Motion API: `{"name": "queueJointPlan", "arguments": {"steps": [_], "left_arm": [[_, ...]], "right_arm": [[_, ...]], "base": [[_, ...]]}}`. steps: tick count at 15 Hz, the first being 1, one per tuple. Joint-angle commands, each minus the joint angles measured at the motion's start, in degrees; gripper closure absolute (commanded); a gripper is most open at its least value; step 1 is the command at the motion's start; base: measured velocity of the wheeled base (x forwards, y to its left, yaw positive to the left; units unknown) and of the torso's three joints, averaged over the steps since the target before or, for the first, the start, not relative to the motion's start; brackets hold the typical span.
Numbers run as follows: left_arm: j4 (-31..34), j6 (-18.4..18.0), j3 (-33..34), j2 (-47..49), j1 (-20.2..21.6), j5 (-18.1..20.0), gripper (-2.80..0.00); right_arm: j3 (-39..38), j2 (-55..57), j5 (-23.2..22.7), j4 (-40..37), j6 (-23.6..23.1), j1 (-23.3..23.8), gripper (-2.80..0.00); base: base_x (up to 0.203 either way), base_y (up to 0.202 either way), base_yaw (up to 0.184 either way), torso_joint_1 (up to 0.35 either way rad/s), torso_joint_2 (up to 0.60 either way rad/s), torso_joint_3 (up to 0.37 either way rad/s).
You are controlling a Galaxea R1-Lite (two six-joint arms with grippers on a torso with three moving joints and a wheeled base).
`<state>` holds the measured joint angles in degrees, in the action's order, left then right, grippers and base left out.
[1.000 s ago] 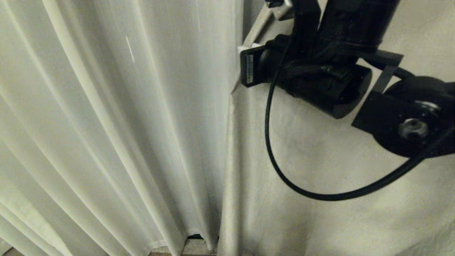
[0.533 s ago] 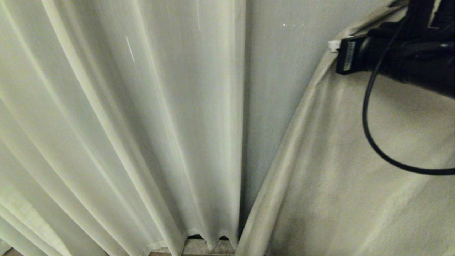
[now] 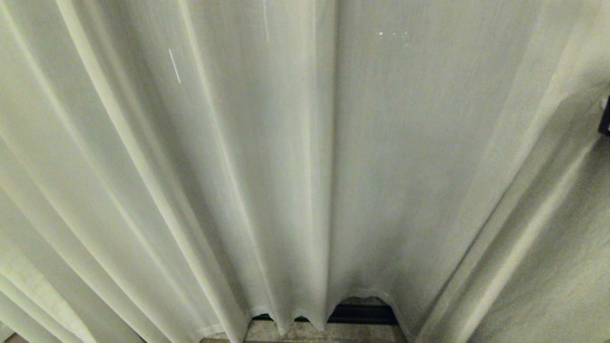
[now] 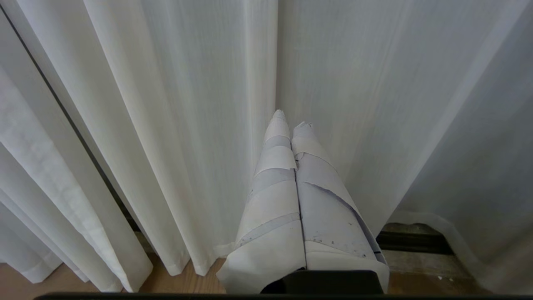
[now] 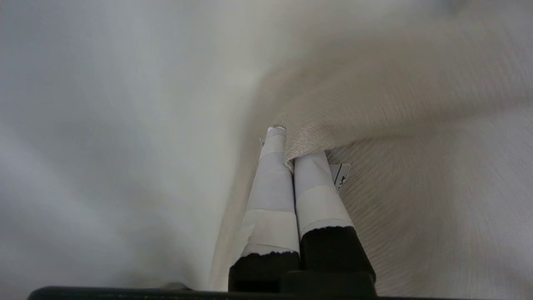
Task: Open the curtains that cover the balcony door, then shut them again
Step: Close the outer curtains on both sides
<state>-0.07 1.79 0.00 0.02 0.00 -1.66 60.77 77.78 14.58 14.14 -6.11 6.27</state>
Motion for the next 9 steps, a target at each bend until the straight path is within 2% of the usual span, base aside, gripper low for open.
{"name": "queueJointPlan", "arguments": {"steps": [1,4,5,7,8,9], "left_arm": [[-0.01,0.05,0.0,-0.02,0.0,-0.01,0.0],[-0.01,0.05,0.0,-0.02,0.0,-0.08,0.0],[-0.01,0.05,0.0,-0.02,0.0,-0.05,0.0],[-0.01,0.05,0.0,-0.02,0.0,-0.01,0.0],[-0.01,0.05,0.0,-0.02,0.0,-0.04,0.0],[-0.01,0.05,0.0,-0.02,0.0,-0.09,0.0]], "right_arm": [[-3.61,-1.23,0.16,0.11,1.3,9.04,0.0],[-8.64,-0.84,0.13,0.74,3.18,18.08,0.0],[-9.9,-0.41,0.11,0.92,3.53,19.94,0.0],[-10.23,0.12,0.1,1.05,3.65,20.71,0.0],[-10.14,0.44,0.1,1.06,3.65,20.71,-2.73],[-10.18,0.41,0.1,1.15,3.65,20.71,-2.8]], "base": [[0.0,0.0,0.0,0.0,0.0,0.0],[0.0,0.0,0.0,0.0,0.0,0.0],[0.0,0.0,0.0,0.0,0.0,0.0],[0.0,0.0,0.0,0.0,0.0,0.0],[0.0,0.0,0.0,0.0,0.0,0.0],[0.0,0.0,0.0,0.0,0.0,0.0]]}}
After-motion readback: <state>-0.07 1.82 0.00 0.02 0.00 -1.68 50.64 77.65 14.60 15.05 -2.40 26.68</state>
